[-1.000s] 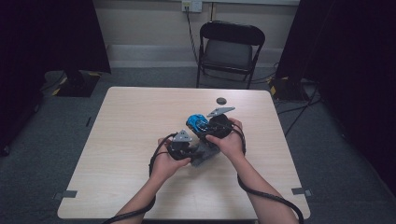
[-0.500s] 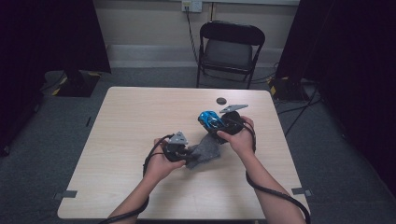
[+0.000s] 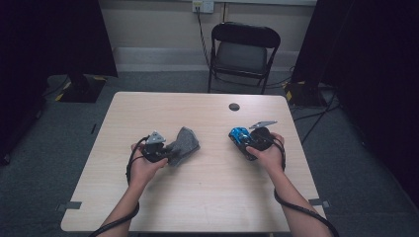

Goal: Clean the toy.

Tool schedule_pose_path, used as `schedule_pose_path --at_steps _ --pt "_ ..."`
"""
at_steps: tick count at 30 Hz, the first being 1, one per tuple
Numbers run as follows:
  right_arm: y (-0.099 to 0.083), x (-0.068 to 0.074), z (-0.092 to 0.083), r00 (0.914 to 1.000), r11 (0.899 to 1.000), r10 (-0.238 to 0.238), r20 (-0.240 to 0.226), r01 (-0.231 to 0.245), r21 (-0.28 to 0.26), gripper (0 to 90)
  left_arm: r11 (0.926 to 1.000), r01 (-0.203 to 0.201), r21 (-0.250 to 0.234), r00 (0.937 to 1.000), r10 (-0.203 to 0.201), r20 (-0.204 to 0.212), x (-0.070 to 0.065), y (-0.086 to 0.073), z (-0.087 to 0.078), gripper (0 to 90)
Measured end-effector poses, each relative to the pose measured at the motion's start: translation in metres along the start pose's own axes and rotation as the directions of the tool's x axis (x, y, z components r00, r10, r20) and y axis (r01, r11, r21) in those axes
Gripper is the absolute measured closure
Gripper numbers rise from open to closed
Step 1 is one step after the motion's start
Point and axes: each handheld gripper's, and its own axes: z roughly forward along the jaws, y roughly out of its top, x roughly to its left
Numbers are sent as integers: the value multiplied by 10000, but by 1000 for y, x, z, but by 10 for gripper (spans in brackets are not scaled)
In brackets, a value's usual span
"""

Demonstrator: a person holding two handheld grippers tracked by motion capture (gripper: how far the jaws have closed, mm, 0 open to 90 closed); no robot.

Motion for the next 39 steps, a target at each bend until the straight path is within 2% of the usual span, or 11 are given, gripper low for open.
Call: schedule_pose_path --at_steps 4,8,14,19,21,23,26,28,31,36,39 --pt "-8 -4 3 9998 9998 101 149 -103 140 282 9999 81 -82 9989 -85 -464 8 -3 0 754" --pt "-15 -6 8 9997 9996 205 134 -207 206 281 10000 -72 -19 9965 70 -838 13 -4 4 741" --pt "-21 -7 11 9997 9997 151 180 -154 171 279 9997 248 0 9970 -247 -734 16 -11 11 692" --pt "-22 -7 12 9999 9998 -30 142 27 190 273 9993 286 -255 9965 -305 -772 15 -11 12 422" --pt "-22 -7 11 10000 9995 22 96 -25 309 252 9998 177 -99 9956 -186 -923 14 -9 11 339" --pt "-22 -7 9 9997 9996 -144 214 139 241 221 10000 34 -68 9935 -41 -1139 13 -6 8 278" --pt "-19 -9 3 9999 10000 -78 127 78 -23 198 10000 -64 -28 9906 59 -1365 12 -1 3 231" --pt "-16 -10 -2 9999 10000 -26 113 27 -87 205 9998 -159 -154 9917 138 -1277 10 3 0 215" --pt "-13 -7 -9 9999 9993 42 -111 -46 -364 201 9982 -514 -304 9933 479 -1054 2 6 -5 215" --pt "-12 6 -17 9993 9981 -186 -319 167 -588 185 9974 -587 -424 9974 568 -447 -16 4 -9 214" --pt "-14 13 -21 9985 9976 -335 -443 307 -622 182 9964 -722 -440 9971 710 -287 -25 3 -12 211"
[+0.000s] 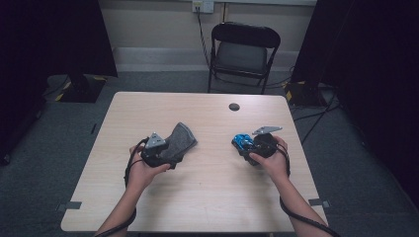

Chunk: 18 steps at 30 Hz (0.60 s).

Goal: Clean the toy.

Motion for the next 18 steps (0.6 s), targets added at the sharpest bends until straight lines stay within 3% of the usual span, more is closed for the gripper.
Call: schedule_pose_path --at_steps 5,11,18 --pt "-3 13 -9 9989 9999 -99 -460 96 -66 168 9995 -300 -104 9993 303 233 -15 -3 -4 209" --pt "-9 34 -19 9939 9992 -392 -1031 381 -118 154 9995 -320 -78 9976 324 610 -27 -10 -4 204" --pt "-18 51 -23 9881 9982 -601 -1417 583 -169 155 9986 -504 -134 9964 512 682 -37 -17 -4 205"
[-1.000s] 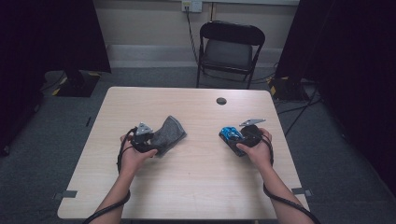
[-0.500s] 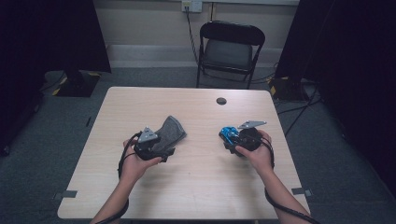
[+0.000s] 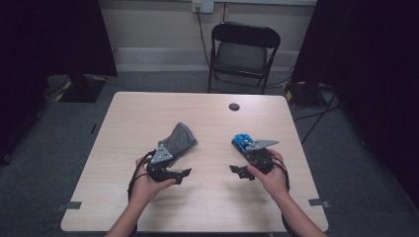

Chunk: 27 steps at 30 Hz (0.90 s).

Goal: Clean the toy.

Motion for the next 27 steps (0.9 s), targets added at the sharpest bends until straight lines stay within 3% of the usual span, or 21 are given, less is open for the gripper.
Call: schedule_pose_path --at_steps 17,24,27 --pt "-28 39 18 9962 9997 -224 -836 233 95 157 9981 -542 293 9969 524 580 -21 -18 3 196" --pt "-39 48 29 9928 9974 -565 -1053 609 387 155 9964 -725 431 9942 688 826 -27 -23 9 190" --pt "-41 52 31 9916 9959 -835 -992 866 278 151 9943 -861 622 9931 806 856 -28 -26 12 176"
